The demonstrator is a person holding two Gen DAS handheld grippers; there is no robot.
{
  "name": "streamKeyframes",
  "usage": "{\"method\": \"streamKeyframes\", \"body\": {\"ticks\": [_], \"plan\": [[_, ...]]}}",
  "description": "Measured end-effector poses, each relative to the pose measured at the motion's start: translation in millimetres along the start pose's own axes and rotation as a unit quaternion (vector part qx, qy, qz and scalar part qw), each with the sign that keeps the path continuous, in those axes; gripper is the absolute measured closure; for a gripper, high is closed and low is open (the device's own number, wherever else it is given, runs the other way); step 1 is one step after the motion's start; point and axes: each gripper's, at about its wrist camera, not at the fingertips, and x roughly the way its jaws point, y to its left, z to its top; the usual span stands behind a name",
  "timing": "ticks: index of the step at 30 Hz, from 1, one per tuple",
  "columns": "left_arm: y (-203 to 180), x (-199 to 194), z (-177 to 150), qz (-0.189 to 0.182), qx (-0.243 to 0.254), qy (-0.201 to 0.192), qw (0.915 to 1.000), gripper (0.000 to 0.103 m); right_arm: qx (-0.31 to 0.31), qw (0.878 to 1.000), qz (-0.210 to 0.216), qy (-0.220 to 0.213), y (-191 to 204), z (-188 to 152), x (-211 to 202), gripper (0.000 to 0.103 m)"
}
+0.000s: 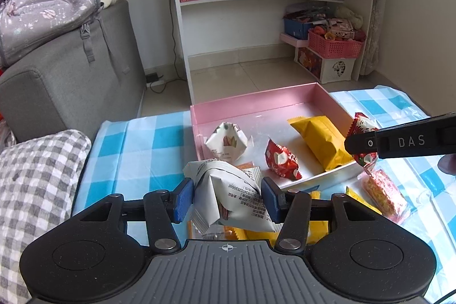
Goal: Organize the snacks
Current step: 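Carry both packets into the pink box and open both tools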
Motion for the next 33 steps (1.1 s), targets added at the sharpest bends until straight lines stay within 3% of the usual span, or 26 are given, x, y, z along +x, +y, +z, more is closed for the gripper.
{"method": "streamKeyframes", "body": {"ticks": [7,10,18,20,22,26,31,33], "plan": [[-9.5,38.7,31.9,-0.016,-0.014,-0.018,0.9996,0.053,0.033,0.999,0.002,-0.019,-11.1,28.8,24.5,0.076],[-14.5,53.0,42.5,-0.023,-0.009,-0.028,0.9993,0.065,0.047,0.998,0.006,-0.028,-16.9,37.2,34.6,0.076],[-30.8,88.1,57.0,-0.032,0.018,-0.031,0.9988,0.065,0.064,0.997,-0.014,-0.027,-37.8,54.0,66.5,0.074],[-31.6,93.9,57.3,-0.034,0.019,-0.026,0.9989,0.065,0.064,0.997,-0.019,-0.025,-40.7,54.6,70.7,0.068],[-32.3,96.7,56.6,-0.034,0.019,-0.025,0.9989,0.061,0.063,0.997,-0.025,-0.028,-41.8,55.1,72.2,0.067],[-32.6,97.8,56.0,-0.038,0.023,-0.017,0.9989,0.059,0.060,0.997,-0.024,-0.030,-41.7,55.4,71.0,0.052],[-32.9,90.4,53.1,-0.030,0.030,-0.010,0.9991,0.050,0.043,0.998,-0.033,-0.032,-38.2,54.9,63.4,0.042],[-30.8,84.8,50.4,-0.028,0.028,-0.009,0.9992,0.041,0.040,0.998,-0.034,-0.033,-37.8,54.2,58.9,0.038]]}}
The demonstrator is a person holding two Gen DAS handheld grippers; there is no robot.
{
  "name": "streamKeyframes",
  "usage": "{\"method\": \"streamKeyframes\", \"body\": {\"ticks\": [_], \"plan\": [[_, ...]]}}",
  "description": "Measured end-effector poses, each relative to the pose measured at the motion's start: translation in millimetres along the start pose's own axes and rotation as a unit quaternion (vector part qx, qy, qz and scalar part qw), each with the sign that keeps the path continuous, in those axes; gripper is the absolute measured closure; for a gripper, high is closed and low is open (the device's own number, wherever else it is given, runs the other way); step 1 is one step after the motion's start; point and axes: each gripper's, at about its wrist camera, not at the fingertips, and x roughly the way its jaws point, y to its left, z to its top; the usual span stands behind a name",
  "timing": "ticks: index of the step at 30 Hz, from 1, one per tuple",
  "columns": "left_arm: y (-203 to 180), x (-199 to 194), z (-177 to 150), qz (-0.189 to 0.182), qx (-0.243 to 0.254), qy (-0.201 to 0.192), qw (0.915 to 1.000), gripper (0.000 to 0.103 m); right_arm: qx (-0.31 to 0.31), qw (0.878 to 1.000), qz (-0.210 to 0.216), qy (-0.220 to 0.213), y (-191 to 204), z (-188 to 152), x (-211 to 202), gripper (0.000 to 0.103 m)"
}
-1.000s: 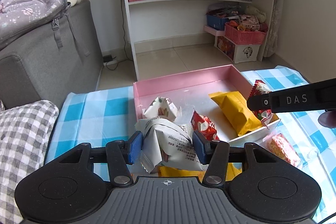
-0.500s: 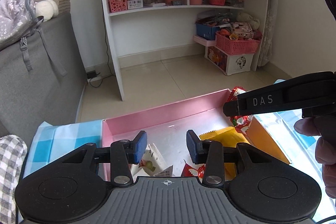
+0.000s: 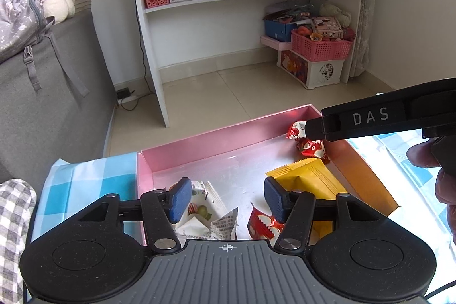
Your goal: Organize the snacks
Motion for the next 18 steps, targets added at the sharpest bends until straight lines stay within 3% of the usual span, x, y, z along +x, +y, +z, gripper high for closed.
{"method": "streamKeyframes", "body": {"ticks": [8,18], "plan": [[3.8,-25.1,-10.5,0.002,-0.006,0.012,0.9999,0.028,-0.010,1.000,-0.008,0.006,-0.4,-7.7,-20.1,0.025],[5.5,-56.5,-24.5,0.001,-0.012,0.037,0.9993,0.020,-0.023,1.000,-0.013,0.013,1.4,-21.4,-45.5,0.015]]}}
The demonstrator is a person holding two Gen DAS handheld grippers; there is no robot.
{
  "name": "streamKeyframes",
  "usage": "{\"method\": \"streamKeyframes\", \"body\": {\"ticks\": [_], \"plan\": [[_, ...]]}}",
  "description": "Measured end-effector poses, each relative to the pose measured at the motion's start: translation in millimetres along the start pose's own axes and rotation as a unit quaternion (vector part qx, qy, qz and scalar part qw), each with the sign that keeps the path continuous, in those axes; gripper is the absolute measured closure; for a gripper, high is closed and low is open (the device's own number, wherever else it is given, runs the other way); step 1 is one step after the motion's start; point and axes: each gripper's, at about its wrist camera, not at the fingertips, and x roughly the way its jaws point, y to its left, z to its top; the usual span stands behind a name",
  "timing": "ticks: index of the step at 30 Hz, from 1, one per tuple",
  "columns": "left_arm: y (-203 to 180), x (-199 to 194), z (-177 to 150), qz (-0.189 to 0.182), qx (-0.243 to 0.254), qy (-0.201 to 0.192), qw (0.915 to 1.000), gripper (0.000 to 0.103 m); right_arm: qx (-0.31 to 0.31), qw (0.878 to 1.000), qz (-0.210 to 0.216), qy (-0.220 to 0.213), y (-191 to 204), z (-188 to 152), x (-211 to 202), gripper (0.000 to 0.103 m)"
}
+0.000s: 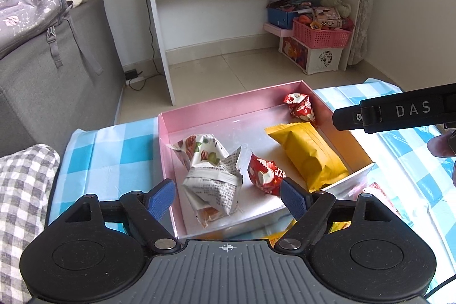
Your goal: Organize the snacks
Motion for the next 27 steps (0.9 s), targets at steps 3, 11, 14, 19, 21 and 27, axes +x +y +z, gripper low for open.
{"method": "streamKeyframes", "body": {"ticks": [3,11,14,19,21,27], "plan": [[0.9,-8.3,-4.5,-0.002,-0.004,0.005,1.0000,0.018,-0.006,1.000,-0.002,0.002,2.3,-5.5,-8.2,0.013],[-2.2,-31.5,-22.8,-0.002,-0.004,0.016,0.9999,0.013,-0.018,1.000,-0.001,0.009,6.1,-21.0,-26.9,0.009],[-3.5,-39.1,-31.1,-0.004,-0.003,0.021,0.9998,0.013,-0.022,1.000,-0.002,0.014,7.8,-27.4,-32.0,0.008],[-3.9,-48.9,-42.5,-0.003,0.001,0.030,0.9996,0.012,-0.025,0.999,-0.001,0.021,9.9,-36.6,-38.9,0.006],[-3.0,-53.2,-48.0,-0.001,0.000,0.032,0.9995,0.012,-0.026,0.999,0.000,0.023,11.8,-41.9,-41.3,0.006],[2.2,-60.2,-66.5,-0.005,-0.011,0.034,0.9993,0.010,-0.038,0.999,0.005,0.029,17.0,-57.4,-42.4,0.005]]}}
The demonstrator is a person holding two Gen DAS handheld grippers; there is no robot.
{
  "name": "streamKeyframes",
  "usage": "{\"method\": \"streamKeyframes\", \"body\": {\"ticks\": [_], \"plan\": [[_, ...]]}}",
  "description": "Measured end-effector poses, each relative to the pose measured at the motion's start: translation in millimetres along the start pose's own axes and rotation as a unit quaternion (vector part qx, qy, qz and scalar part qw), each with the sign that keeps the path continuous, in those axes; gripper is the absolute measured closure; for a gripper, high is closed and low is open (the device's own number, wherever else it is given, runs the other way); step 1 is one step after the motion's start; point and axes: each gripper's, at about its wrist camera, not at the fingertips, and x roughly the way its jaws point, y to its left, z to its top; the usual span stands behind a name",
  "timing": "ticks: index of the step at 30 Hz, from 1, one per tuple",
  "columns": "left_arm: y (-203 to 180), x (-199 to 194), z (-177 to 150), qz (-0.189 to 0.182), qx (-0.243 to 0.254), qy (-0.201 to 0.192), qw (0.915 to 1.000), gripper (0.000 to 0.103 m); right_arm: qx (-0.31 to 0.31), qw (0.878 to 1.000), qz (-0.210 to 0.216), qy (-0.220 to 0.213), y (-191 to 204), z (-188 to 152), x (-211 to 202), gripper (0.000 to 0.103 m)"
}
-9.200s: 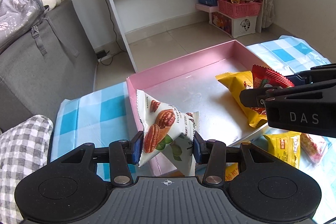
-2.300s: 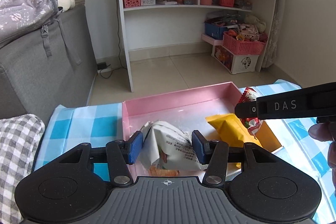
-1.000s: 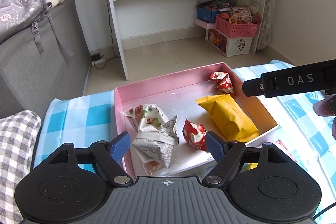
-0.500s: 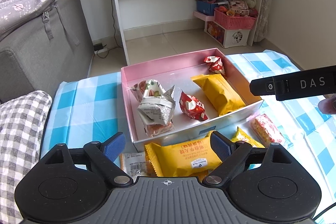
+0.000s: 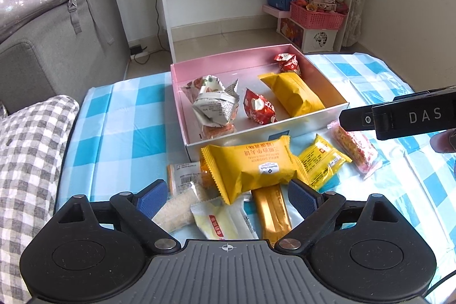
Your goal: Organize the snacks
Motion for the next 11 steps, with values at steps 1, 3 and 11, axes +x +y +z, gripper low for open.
{"method": "streamKeyframes", "body": {"ticks": [1,3,11], "plan": [[1.2,0.2,-3.3,0.000,-0.001,0.000,1.0000,0.010,-0.003,1.000,0.000,0.001,0.9,-2.3,0.5,0.005],[3.6,0.9,-10.6,0.000,0.001,0.001,1.0000,0.009,-0.009,1.000,0.000,0.003,2.9,-6.9,1.4,0.005],[14.1,4.7,-35.9,0.025,0.028,0.010,0.9992,0.009,-0.027,0.999,0.000,0.020,9.4,-24.3,7.0,0.004]]}}
